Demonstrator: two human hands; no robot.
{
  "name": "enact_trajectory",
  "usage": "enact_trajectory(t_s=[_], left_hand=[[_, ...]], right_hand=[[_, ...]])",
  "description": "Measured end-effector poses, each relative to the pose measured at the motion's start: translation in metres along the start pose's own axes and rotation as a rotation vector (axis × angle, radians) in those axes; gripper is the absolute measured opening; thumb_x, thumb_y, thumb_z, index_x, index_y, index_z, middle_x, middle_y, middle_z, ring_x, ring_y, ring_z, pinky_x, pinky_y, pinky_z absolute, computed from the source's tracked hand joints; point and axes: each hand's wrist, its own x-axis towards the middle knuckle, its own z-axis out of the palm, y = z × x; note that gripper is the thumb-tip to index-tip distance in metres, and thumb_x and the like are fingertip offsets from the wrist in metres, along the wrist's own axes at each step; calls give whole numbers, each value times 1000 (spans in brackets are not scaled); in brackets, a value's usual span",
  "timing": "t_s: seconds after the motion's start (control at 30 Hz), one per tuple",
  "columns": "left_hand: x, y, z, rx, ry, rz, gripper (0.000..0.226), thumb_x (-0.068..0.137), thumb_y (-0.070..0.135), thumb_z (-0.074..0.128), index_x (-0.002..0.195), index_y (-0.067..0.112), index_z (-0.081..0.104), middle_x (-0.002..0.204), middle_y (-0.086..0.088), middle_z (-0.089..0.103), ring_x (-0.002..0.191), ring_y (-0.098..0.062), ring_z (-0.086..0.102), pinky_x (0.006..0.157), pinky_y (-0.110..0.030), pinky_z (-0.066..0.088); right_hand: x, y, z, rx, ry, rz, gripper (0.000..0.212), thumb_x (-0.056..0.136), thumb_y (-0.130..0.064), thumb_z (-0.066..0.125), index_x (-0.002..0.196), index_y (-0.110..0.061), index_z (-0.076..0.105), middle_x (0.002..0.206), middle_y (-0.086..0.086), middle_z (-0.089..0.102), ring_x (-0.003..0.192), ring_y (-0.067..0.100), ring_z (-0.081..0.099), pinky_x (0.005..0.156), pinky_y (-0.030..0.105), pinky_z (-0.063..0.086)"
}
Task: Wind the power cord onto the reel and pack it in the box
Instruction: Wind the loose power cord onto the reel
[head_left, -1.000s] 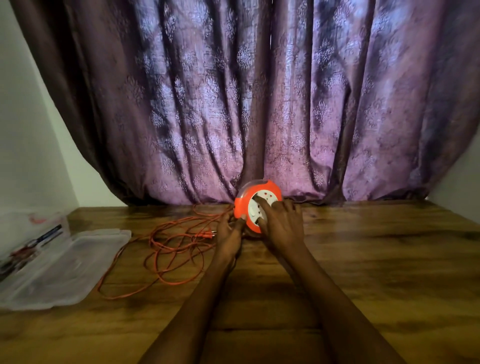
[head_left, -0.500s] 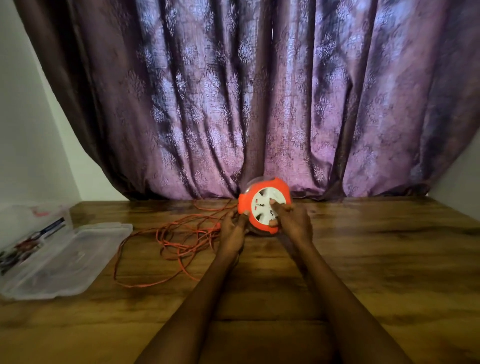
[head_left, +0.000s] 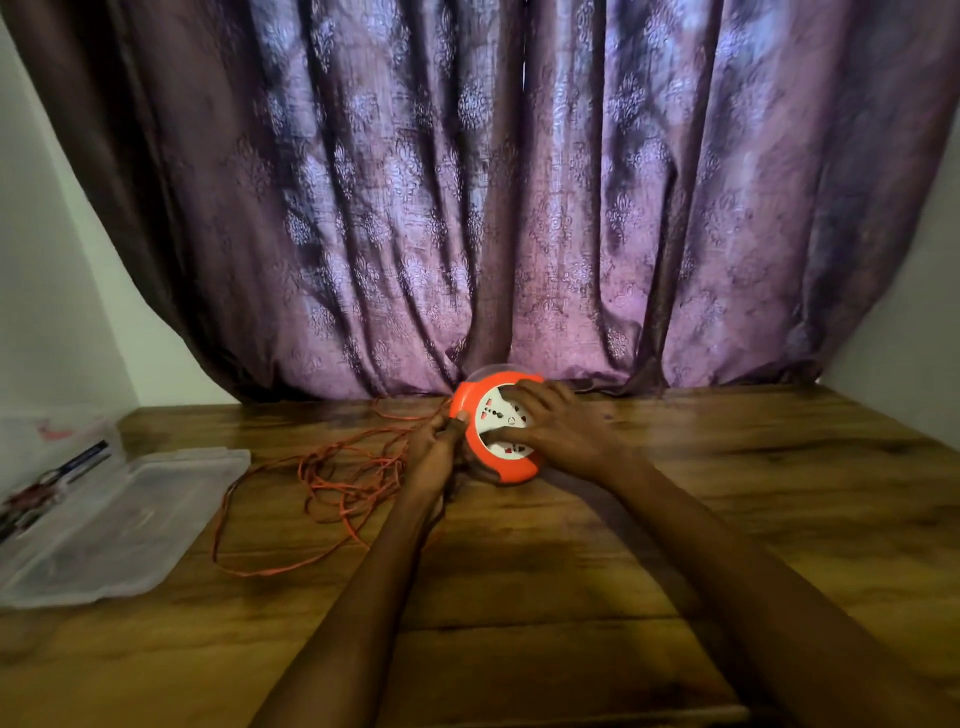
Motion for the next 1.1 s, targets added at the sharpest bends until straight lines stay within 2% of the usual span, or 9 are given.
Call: enact_trajectory(t_s=[0.07, 0.13, 0.23, 0.47, 0.57, 0.7, 0.8, 0.9, 1.1], left_hand=[[0, 0, 3, -27, -38, 28, 14, 95, 22, 64, 102, 24, 77, 102, -9, 77, 82, -19, 71, 75, -39, 60], [-3, 1, 8, -43, -39, 35, 14, 95, 19, 64, 99, 24, 77, 87, -2, 76, 69, -12, 67, 61, -31, 57], [-6, -1, 16, -98, -41, -2, 17, 96, 18, 63, 108, 20, 74, 95, -2, 77, 81, -13, 71, 65, -30, 59], [-13, -3, 26, -165, -8, 5, 20, 96, 13, 62, 110, 21, 73, 112, -10, 75, 105, -30, 69, 93, -49, 56], [-13, -3, 25, -154, 19, 15, 23, 96, 14, 63, 116, 21, 71, 116, -14, 73, 105, -30, 69, 88, -47, 58], [-13, -1, 23, -133, 50, 20, 24, 98, 18, 60, 120, 19, 68, 112, -6, 75, 99, -21, 72, 69, -31, 59], [-14, 4, 23, -132, 48, 16, 23, 99, 14, 59, 120, 18, 67, 96, 6, 77, 80, -3, 71, 56, -19, 54], [-16, 6, 20, -137, 19, 5, 24, 99, 14, 59, 121, 18, 66, 95, 8, 78, 84, -7, 72, 57, -21, 56], [-16, 3, 19, -124, -42, -55, 24, 98, 18, 61, 121, 17, 67, 104, 0, 77, 91, -13, 73, 69, -33, 62]], right_hand=[[3, 7, -4, -95, -1, -35, 40, 89, -34, 47, 122, -46, 65, 125, 10, 66, 116, 34, 60, 92, 43, 40], [7, 9, -7, -142, -66, 41, 44, 86, -40, 56, 129, -44, 60, 107, 7, 70, 105, 32, 61, 86, 42, 41], [16, -1, -13, -36, -173, 419, 65, 76, -62, 63, 137, -43, 51, 105, 8, 73, 107, 32, 58, 90, 44, 38], [42, -20, -17, 1036, -67, 1366, 74, 58, -74, 70, 104, -17, 65, 98, 9, 77, 97, 32, 71, 92, 47, 54], [40, -21, -15, 1285, 24, 1392, 62, 62, -71, 73, 79, -11, 66, 66, 10, 74, 71, 33, 74, 75, 55, 58], [25, -10, -14, 834, -12, 1279, 51, 66, -80, 52, 76, -31, 66, 79, -3, 75, 85, 23, 71, 76, 34, 54], [11, 2, -7, 770, 212, 1157, 28, 80, -52, 71, 97, -33, 59, 112, 0, 64, 97, 22, 63, 81, 37, 51], [1, 6, -1, 1185, 364, 1191, 45, 86, -27, 77, 124, -19, 54, 124, 4, 56, 99, 17, 60, 83, 33, 51], [-29, -6, 13, 1831, 253, 1196, 32, 86, -33, 75, 113, -17, 70, 105, 11, 76, 80, 23, 74, 58, 36, 57]])
